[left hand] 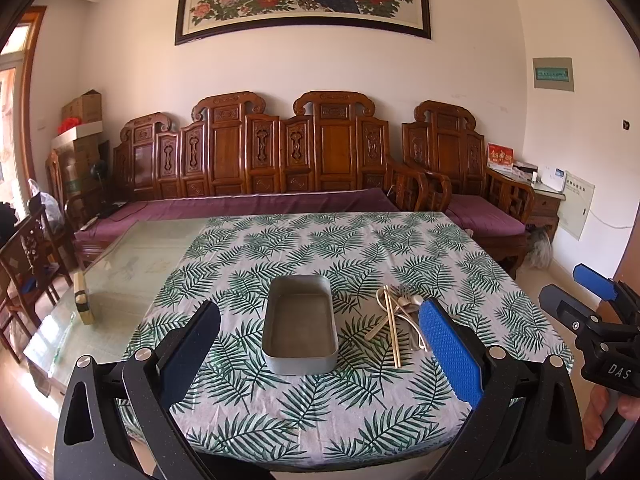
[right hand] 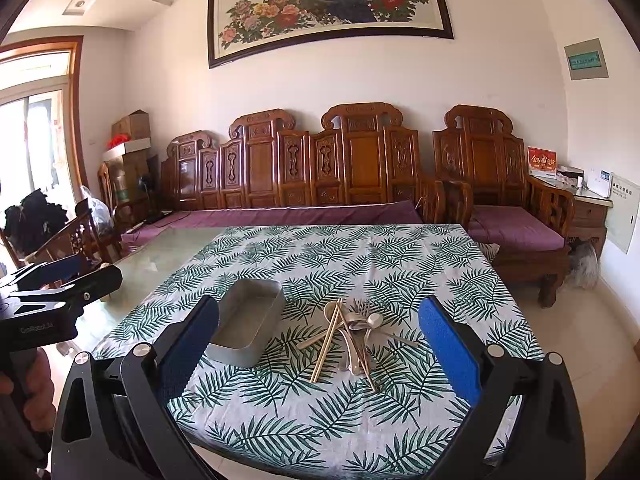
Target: Organize utensils
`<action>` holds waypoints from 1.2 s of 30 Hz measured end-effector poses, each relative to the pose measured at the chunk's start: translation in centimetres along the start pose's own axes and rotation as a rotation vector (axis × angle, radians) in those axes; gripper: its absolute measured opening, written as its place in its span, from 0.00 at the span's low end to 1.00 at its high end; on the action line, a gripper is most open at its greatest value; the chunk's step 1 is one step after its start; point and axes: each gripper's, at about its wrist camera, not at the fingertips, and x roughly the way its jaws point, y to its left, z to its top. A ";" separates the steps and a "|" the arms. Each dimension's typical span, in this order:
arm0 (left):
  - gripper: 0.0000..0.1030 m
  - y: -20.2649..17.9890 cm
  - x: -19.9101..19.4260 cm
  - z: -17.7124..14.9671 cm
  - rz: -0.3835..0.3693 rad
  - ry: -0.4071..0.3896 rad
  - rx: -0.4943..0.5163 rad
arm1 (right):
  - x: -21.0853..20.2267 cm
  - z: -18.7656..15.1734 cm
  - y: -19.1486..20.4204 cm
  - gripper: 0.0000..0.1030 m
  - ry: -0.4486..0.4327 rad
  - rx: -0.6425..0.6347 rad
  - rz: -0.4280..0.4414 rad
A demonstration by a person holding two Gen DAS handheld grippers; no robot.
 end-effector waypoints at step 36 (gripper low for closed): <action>0.94 -0.8 2.9 -1.9 -0.047 0.076 0.017 | 1.3 -1.4 -1.1 0.98 0.038 0.008 0.016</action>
